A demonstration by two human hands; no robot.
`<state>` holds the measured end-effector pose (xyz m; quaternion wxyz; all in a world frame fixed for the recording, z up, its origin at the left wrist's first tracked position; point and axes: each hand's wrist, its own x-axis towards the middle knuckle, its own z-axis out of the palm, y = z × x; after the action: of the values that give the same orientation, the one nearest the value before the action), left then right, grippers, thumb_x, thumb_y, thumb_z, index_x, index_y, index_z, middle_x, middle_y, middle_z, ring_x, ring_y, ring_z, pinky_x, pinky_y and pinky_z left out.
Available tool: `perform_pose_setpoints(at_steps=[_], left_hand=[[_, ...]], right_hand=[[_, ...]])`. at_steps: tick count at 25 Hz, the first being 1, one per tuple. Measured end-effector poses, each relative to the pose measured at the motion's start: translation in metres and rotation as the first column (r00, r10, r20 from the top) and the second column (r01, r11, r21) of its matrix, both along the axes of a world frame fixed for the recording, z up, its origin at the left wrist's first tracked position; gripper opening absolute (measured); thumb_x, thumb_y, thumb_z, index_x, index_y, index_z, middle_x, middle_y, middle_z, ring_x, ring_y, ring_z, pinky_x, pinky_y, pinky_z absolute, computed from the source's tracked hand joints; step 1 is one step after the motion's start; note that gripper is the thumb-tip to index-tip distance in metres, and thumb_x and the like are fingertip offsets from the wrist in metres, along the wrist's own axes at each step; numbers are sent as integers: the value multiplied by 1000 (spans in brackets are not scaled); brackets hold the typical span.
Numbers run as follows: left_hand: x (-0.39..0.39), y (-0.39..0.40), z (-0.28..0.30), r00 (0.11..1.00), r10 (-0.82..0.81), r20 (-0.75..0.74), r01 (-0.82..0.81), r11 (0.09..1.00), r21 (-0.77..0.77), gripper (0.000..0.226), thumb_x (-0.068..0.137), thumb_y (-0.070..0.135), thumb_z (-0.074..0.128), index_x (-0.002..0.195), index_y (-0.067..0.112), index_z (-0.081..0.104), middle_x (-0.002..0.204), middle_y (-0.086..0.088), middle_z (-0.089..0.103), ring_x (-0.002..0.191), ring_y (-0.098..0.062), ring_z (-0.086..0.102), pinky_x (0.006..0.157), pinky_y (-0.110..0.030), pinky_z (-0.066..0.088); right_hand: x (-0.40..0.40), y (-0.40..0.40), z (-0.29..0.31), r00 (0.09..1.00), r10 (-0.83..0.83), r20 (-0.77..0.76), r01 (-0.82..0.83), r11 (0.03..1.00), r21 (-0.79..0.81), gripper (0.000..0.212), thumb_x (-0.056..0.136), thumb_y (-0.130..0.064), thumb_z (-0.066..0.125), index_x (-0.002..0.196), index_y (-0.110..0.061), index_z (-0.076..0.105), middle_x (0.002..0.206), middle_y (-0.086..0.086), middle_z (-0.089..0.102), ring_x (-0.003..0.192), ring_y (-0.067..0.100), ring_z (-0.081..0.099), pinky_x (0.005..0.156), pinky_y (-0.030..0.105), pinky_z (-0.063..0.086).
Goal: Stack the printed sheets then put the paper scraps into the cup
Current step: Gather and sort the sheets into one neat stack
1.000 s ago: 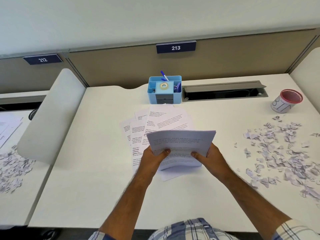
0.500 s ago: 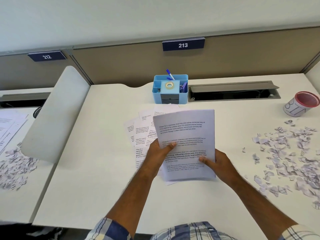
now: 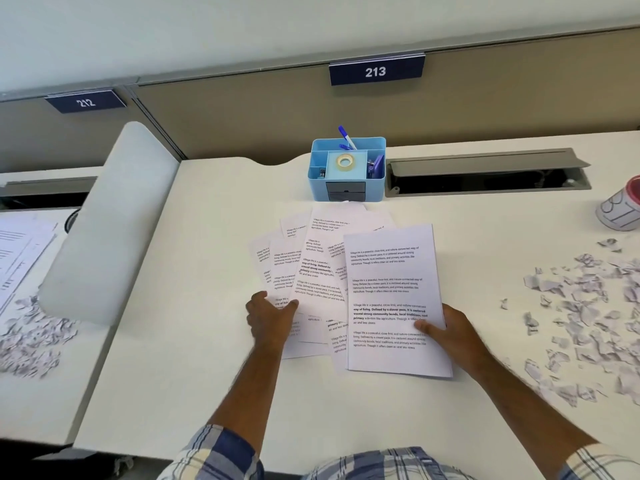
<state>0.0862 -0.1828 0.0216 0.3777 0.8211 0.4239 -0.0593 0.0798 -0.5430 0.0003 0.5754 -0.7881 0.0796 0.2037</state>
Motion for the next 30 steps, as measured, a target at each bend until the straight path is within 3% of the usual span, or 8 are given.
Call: perform_pose_setpoints(at_steps=[2, 6, 10, 13, 15, 20, 30], left_hand=[[-2, 5, -5, 999, 16, -38, -15, 1000, 11, 82, 81, 34, 87, 146, 10, 45, 148, -14, 45, 138, -39, 45, 112, -49, 40], [3, 5, -12, 996, 89, 0, -88, 990, -114, 80, 80, 29, 89, 144, 12, 44, 146, -13, 45, 130, -35, 54, 110, -45, 46], [10, -3, -8, 987, 158, 36, -147, 967, -208, 74, 80, 20, 90, 139, 10, 46, 143, -14, 47, 108, -29, 60, 101, -42, 53], [14, -11, -5, 980, 180, 81, -152, 951, -270, 64, 82, 16, 88, 133, 9, 50, 133, -12, 57, 101, -26, 63, 87, -36, 55], [16, -13, -3, 977, 176, 118, -131, 940, -316, 52, 84, 17, 86, 126, 10, 57, 123, -9, 68, 100, -26, 69, 90, -39, 59], [23, -13, 12, 987, 44, 154, -7, 973, -229, 15, 89, 19, 78, 103, 20, 72, 105, 2, 76, 99, -24, 74, 93, -43, 61], [20, 1, 50, 979, -96, 178, 111, 991, -76, 24, 96, 26, 73, 117, 16, 69, 110, -1, 73, 95, -24, 70, 84, -35, 56]], right_hand=[[3, 1, -6, 1000, 8, -12, -8, 1000, -26, 26, 90, -23, 78, 113, -27, 67, 105, -21, 74, 92, -2, 72, 85, 31, 58], [7, 1, -13, 1000, 15, -21, -17, 997, -74, 27, 90, -24, 77, 115, -26, 66, 105, -23, 72, 90, -7, 70, 82, 26, 56], [9, 0, -16, 1000, 19, -25, -21, 996, -90, 26, 90, -24, 78, 114, -25, 66, 105, -21, 73, 89, -8, 70, 79, 24, 54], [9, 0, -19, 1000, 10, -30, -13, 996, -89, 29, 89, -26, 78, 115, -25, 67, 106, -20, 73, 92, -5, 71, 82, 27, 55], [9, 0, -21, 1000, 2, -29, -4, 996, -90, 30, 89, -27, 79, 117, -25, 67, 107, -19, 74, 94, -3, 71, 84, 29, 56], [8, 1, -20, 1000, 0, -28, -2, 996, -91, 28, 90, -24, 78, 115, -24, 67, 106, -18, 73, 89, -7, 70, 80, 25, 54], [9, 2, -20, 1000, 2, -4, -3, 992, -128, 31, 89, -23, 79, 118, -18, 68, 109, -10, 75, 97, 8, 71, 85, 31, 56]])
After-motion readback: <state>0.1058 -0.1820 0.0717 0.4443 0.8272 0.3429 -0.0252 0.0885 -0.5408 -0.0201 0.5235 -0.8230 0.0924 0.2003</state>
